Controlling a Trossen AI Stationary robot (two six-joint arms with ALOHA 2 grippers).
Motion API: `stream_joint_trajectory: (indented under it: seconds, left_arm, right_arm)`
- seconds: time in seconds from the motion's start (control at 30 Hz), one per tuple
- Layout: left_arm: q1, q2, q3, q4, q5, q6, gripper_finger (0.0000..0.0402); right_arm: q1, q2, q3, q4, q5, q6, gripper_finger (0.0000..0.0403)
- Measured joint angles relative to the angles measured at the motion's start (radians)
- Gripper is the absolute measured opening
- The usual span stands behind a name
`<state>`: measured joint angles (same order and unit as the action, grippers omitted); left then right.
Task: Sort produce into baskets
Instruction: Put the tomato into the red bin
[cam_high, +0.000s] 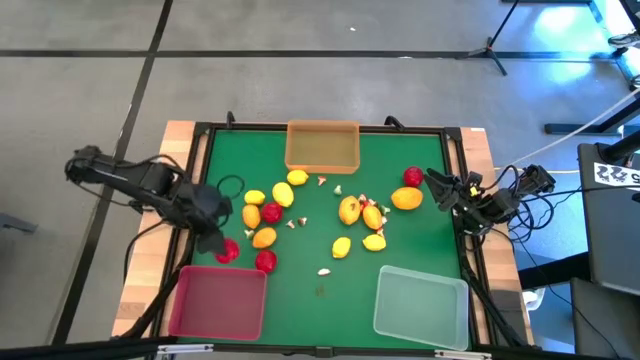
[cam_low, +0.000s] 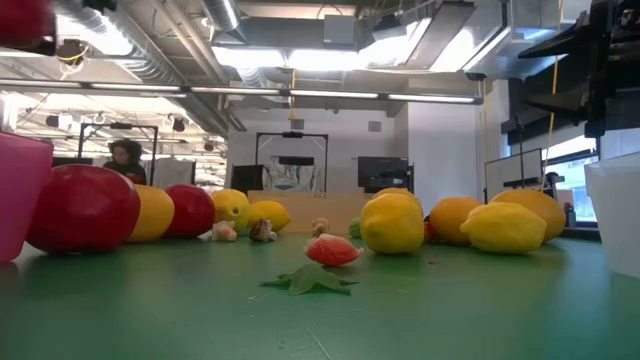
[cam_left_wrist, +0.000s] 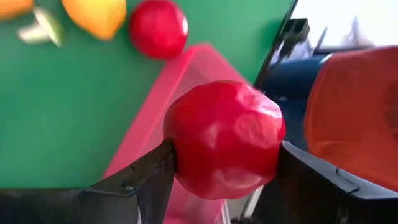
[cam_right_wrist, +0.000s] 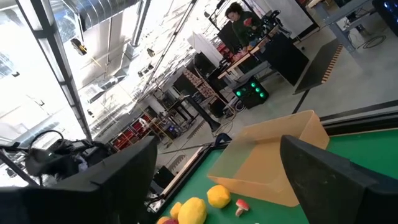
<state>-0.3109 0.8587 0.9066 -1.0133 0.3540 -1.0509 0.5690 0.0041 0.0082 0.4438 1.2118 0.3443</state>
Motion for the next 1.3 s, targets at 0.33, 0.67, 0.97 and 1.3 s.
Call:
stream_joint_trajectory:
  seconds: [0.33,0.67,0.97,1.3]
  left_arm:
    - [-0.301,0.097,0.000,-0.039,-0.099,-0.248,0.0251]
    - [-0.555,0.122,0.000,-0.059,-0.334,-0.708,0.0251]
    - [-0.735,0.262,0.000,0.016,-0.381,-1.072,0.0251]
    - [-0.829,0.399,0.000,0.007,-0.337,-1.185,0.0251]
  right_arm:
    - [0.000,0.000,0.000,-0.002,0.000,0.000,0.0337]
    - [0.000,0.000,0.000,-0.006,0.000,0.000,0.0337]
    - [0.000,0.000,0.000,-0.012,0.000,-0.001,0.0337]
    - [0.000,0.000,0.000,-0.026,0.000,0.014,0.0337]
